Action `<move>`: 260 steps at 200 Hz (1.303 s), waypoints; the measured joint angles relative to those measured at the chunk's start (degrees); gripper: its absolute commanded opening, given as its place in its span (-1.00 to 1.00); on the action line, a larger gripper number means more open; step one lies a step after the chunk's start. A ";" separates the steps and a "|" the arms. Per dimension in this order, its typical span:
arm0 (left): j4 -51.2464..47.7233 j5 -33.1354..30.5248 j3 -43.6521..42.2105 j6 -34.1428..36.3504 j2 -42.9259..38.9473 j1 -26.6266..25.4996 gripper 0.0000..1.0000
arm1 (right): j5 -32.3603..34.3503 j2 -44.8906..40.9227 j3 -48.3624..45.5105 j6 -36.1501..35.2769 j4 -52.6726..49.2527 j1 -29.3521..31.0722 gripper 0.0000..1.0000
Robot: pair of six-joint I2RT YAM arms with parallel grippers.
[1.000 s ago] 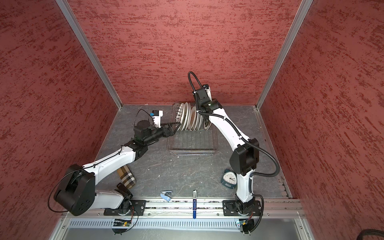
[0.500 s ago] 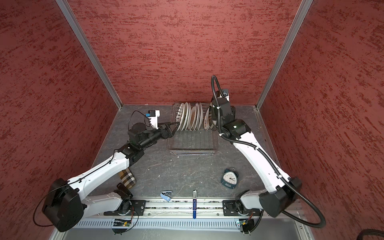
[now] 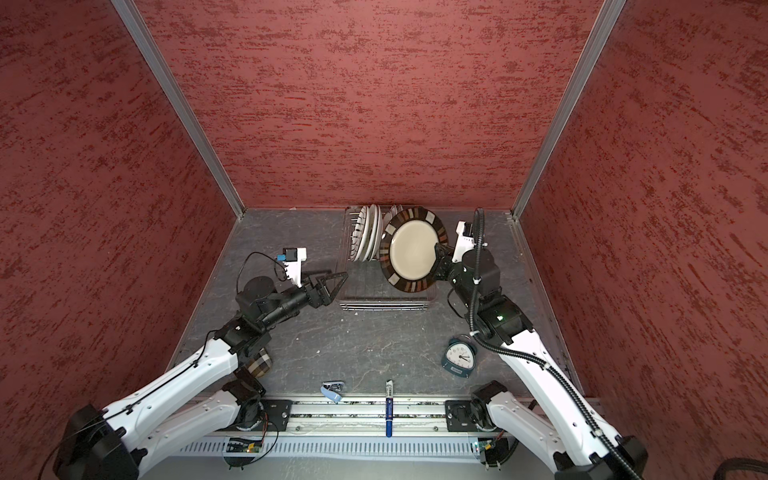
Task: Unload the plates from the dish rack
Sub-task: 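Lift the brown-rimmed plate out of the rack with the right gripper, then grasp the plate rim with the left gripper while right gripper holds it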
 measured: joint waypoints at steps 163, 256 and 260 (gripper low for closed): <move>-0.04 -8.85 -0.33 -15.47 5.60 -8.46 0.54 | -22.10 -0.09 -23.80 32.30 30.71 -2.03 -1.00; 0.92 -13.92 3.98 -17.38 14.23 -10.86 -0.38 | -21.31 3.37 -24.04 33.94 31.67 -2.03 -1.00; 0.92 -13.97 3.98 -17.64 14.23 -10.84 -0.43 | -21.31 3.63 -24.06 33.92 31.69 -2.03 -1.00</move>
